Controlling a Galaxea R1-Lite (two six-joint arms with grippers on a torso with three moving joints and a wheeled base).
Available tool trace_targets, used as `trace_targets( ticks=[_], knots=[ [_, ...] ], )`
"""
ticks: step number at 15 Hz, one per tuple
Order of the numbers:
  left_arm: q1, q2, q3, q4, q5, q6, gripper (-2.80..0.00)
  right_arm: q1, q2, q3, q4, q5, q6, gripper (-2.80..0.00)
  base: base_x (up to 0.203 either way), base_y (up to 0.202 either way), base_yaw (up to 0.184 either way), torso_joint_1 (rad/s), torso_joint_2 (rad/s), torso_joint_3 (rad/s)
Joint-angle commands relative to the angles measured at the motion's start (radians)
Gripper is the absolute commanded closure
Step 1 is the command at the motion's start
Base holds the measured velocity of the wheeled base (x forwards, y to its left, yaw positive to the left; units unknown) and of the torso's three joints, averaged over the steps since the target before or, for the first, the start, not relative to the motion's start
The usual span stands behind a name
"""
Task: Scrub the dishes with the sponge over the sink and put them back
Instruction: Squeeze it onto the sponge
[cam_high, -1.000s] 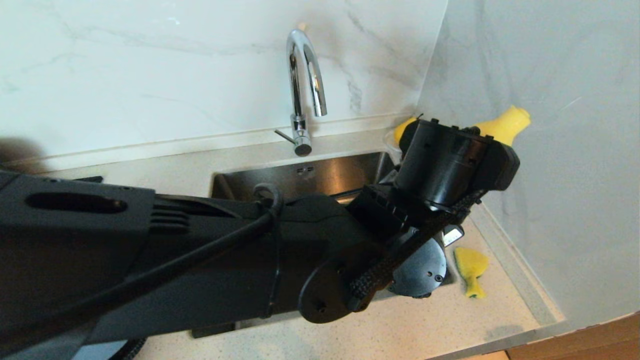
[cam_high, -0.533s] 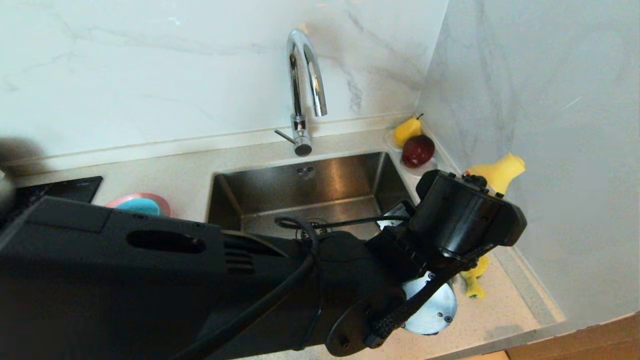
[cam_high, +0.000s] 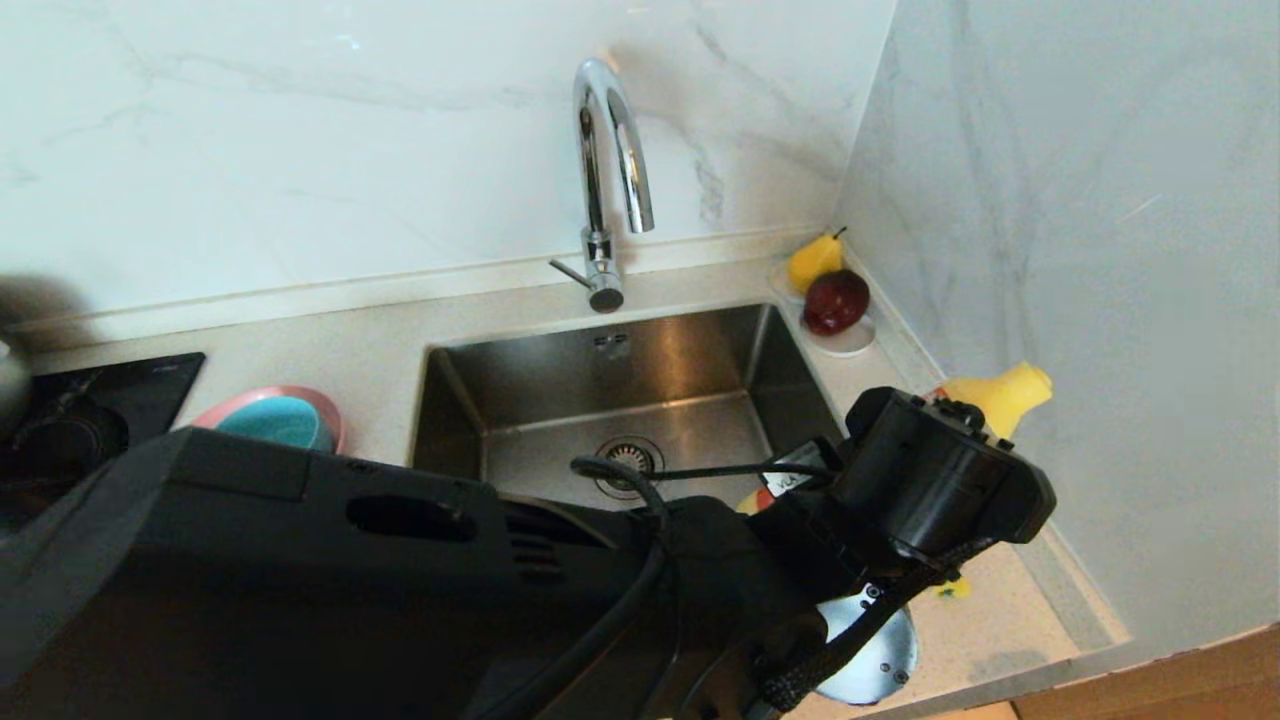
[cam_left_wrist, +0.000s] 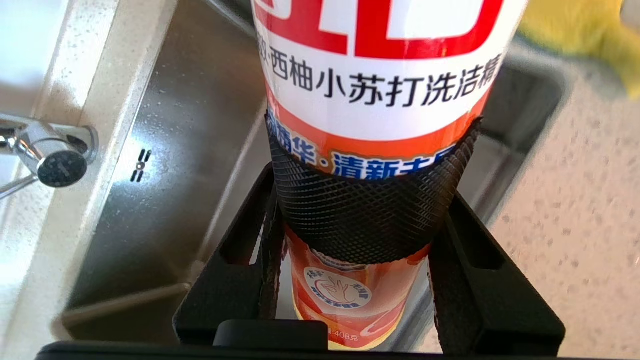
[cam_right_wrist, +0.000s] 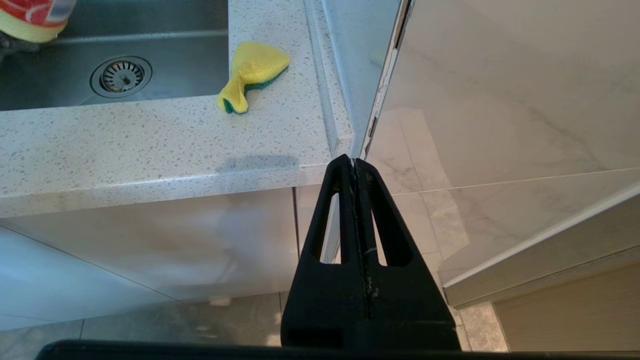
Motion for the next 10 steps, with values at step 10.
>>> trace_targets(
  ticks=[10],
  knots=[
    [-0.005, 0.05, 0.066, -0.004, 0.036, 0.06, 0.0, 0.0, -0.001, 0.0, 0.0, 0.0, -0.001, 0.0, 0.0, 0.0, 0.0, 0.0, 0.0, 0.0]
  ],
)
